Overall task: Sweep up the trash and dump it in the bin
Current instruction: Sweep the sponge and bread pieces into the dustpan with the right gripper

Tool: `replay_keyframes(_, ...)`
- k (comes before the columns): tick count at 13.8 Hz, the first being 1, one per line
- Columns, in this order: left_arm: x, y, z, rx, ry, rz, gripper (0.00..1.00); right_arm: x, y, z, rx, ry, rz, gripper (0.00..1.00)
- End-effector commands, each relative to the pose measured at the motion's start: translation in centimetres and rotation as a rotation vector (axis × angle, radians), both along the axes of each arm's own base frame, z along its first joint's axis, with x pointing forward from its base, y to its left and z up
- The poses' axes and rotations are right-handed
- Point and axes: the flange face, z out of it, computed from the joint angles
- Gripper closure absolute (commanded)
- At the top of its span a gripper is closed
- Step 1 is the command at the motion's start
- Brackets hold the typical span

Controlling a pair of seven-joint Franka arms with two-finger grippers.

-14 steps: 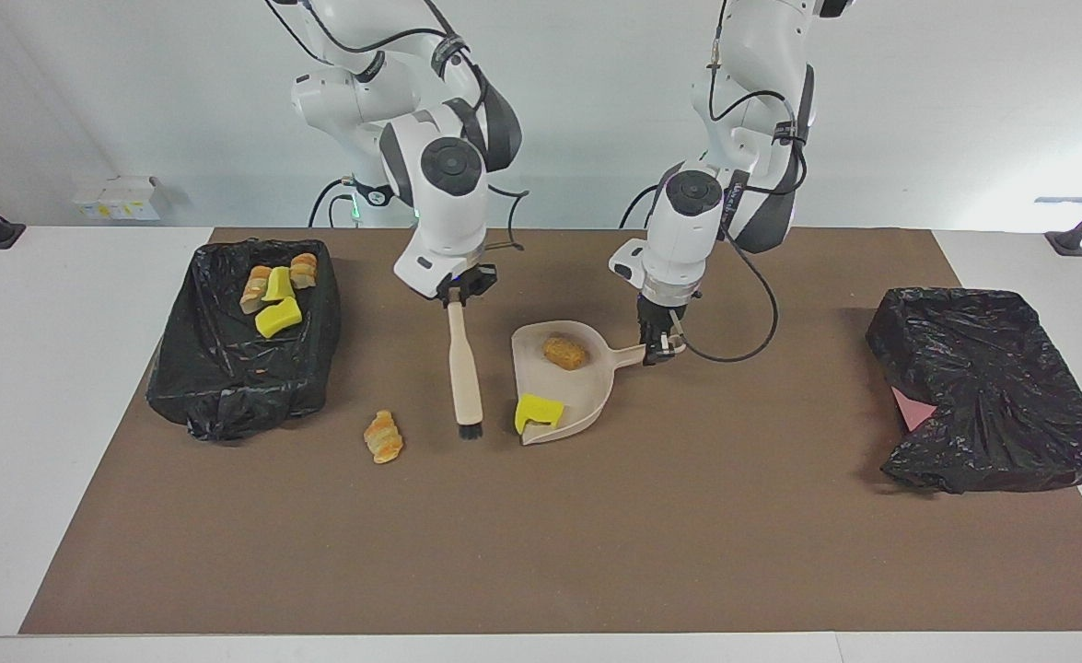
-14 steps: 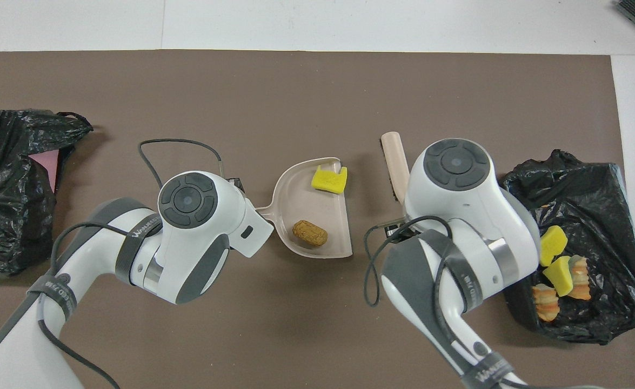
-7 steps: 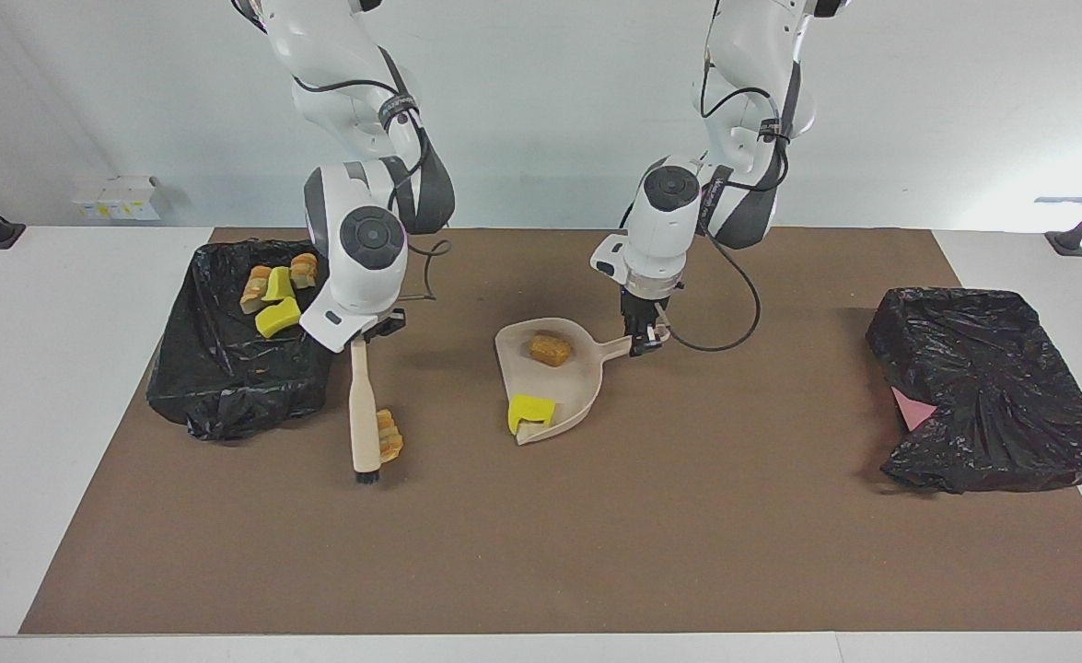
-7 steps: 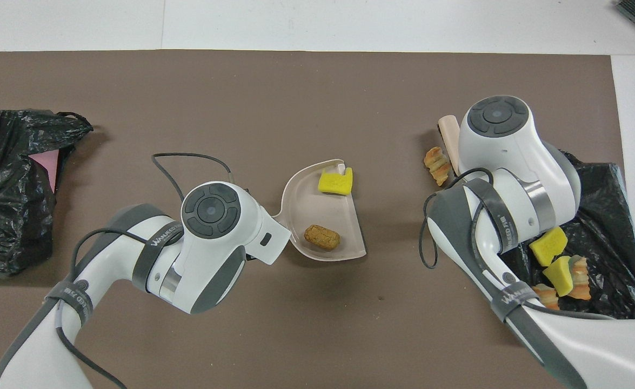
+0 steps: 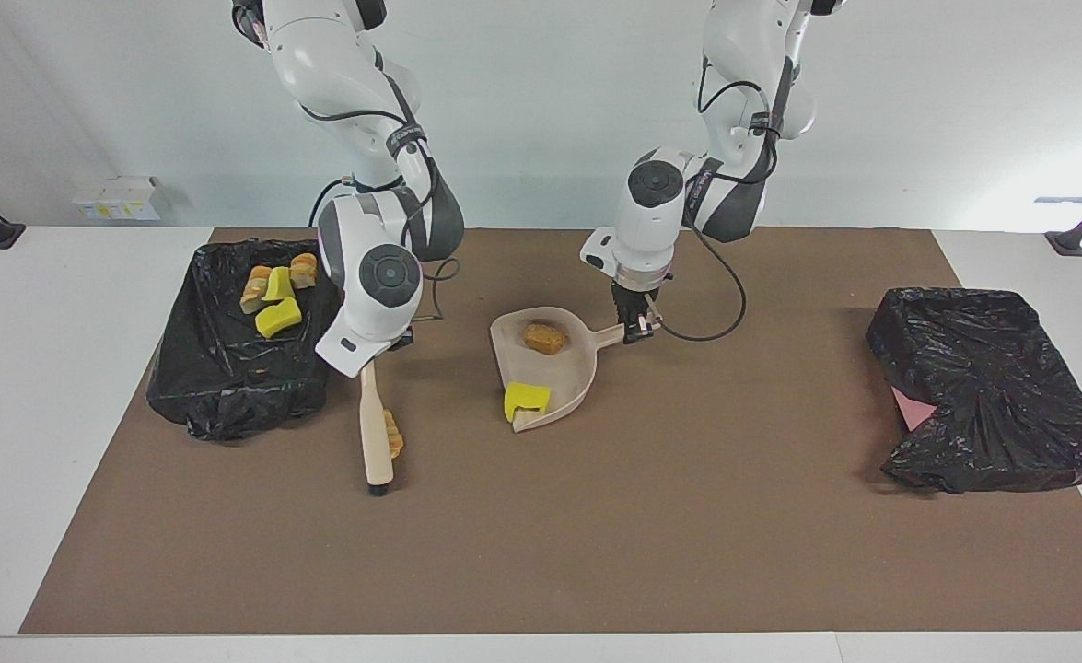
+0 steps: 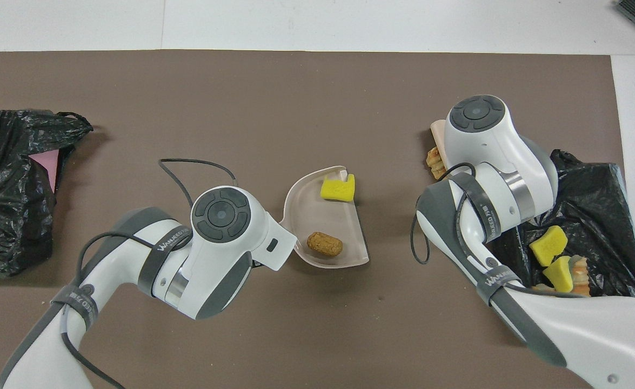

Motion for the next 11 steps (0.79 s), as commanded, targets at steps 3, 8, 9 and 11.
replay_keyframes(3, -1.6, 0.7, -0.2, 0.023, 0.014, 0.007, 1.00, -4.6, 7.2, 0.1, 0.097, 0.090, 0.022, 1.00)
replay_keyframes(8, -1.7, 0.8, -1.2, 0.029, 0.014, 0.005, 1.00, -9.7, 12.9, 0.4, 0.197, 0.165, 0.030, 1.00)
replay_keyframes(9, -1.6, 1.0, -1.1, 0.028, 0.013, 0.006, 1.00, -10.5, 14.3, 0.8, 0.215, 0.173, 0.044, 1.00)
replay_keyframes(11, -1.6, 1.0, -1.2, 0.030, 0.015, 0.006, 1.00, -11.8, 15.9, 1.9, 0.213, 0.174, 0.073, 1.00)
